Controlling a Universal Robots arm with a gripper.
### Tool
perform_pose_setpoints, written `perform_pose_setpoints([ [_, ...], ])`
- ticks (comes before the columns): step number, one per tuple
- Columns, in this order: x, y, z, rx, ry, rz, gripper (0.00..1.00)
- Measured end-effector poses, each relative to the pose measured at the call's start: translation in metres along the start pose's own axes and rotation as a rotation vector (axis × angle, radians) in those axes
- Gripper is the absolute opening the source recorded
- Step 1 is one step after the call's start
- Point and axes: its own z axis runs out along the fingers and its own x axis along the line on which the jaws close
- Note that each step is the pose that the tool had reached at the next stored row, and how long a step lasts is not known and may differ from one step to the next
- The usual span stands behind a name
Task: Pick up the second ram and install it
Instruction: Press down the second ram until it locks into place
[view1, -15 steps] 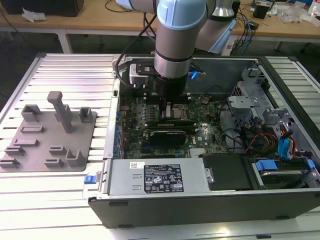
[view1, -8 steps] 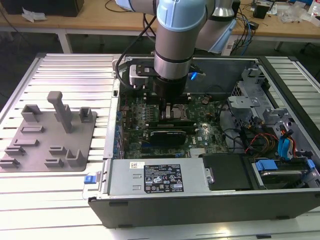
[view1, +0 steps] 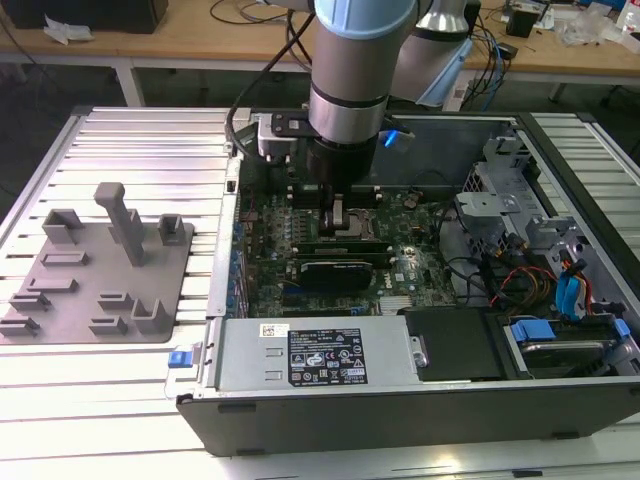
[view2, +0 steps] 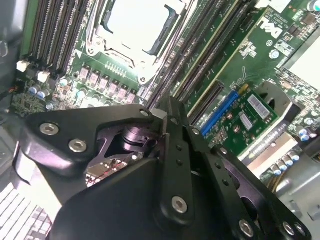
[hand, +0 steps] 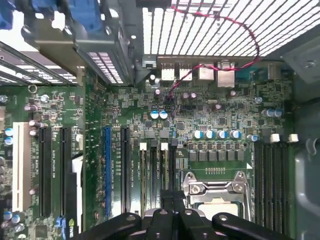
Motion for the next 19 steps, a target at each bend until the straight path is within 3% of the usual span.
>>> perform_pose_setpoints([
  [7, -0.0001, -0.0032, -0.0018, -0.0001, 0.0001, 0.000, 0.08],
  [10, -0.0002, -0.0102, -0.0020, 0.0000, -0.0001, 0.000, 0.08],
  [14, -0.0003, -0.0293, -0.0026, 0.0000, -0.0001, 0.001, 0.08],
  [19, -0.0003, -0.0320, -0.0027, 0.0000, 0.0000, 0.001, 0.08],
])
